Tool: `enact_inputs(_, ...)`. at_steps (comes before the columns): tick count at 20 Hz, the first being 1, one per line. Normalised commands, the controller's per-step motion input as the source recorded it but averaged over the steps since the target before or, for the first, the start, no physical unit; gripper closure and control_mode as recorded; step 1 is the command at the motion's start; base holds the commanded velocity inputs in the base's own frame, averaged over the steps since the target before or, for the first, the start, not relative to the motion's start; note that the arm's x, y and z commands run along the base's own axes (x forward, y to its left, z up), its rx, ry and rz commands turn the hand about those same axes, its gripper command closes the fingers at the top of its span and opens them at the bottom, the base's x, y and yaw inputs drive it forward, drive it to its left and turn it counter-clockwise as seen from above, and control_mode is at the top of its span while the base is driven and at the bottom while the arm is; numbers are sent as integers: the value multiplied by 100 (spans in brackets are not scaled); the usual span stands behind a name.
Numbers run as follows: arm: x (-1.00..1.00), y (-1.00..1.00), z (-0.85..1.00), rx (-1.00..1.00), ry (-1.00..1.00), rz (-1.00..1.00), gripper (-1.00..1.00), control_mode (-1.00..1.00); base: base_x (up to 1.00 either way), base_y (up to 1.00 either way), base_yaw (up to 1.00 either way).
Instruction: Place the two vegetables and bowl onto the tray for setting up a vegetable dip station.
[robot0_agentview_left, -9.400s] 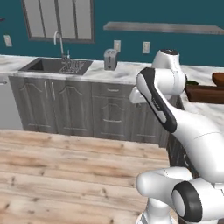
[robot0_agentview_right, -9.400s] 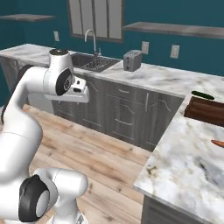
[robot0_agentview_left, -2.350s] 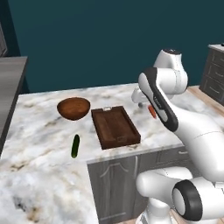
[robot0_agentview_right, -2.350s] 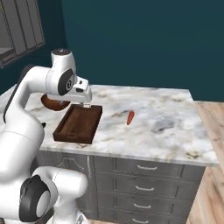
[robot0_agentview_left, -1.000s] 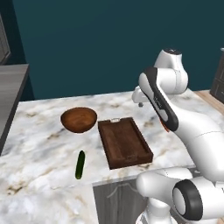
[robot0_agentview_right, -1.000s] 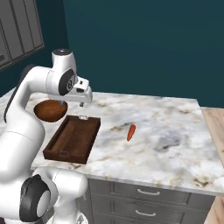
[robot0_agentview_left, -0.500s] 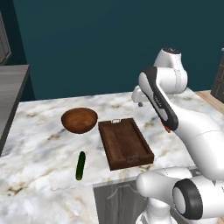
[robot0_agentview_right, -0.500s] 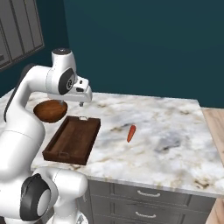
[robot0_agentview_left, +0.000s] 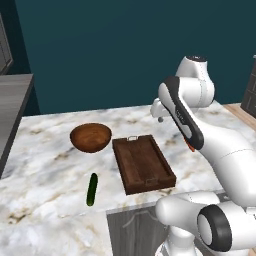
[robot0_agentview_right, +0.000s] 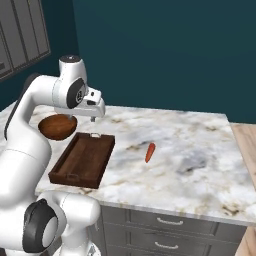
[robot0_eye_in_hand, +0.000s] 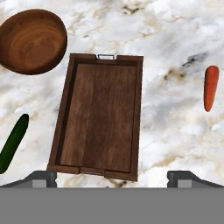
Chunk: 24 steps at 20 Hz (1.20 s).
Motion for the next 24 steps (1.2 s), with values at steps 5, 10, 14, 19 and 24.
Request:
enact_inputs(5, 0, 0, 0, 0, 0, 0, -100, 100, 0, 0, 0)
enact_inputs(10, 0, 0, 0, 0, 0, 0, -100, -100, 0, 0, 0)
enact_inputs(14, 2, 6, 0, -3, 0, 0, -100, -100, 0, 0, 0)
enact_inputs(19, 15, 25, 2, 0, 0, 0, -100, -100, 0, 0, 0)
enact_inputs(24, 23, 33, 3, 0, -5, 1, -100, -100, 0, 0, 0)
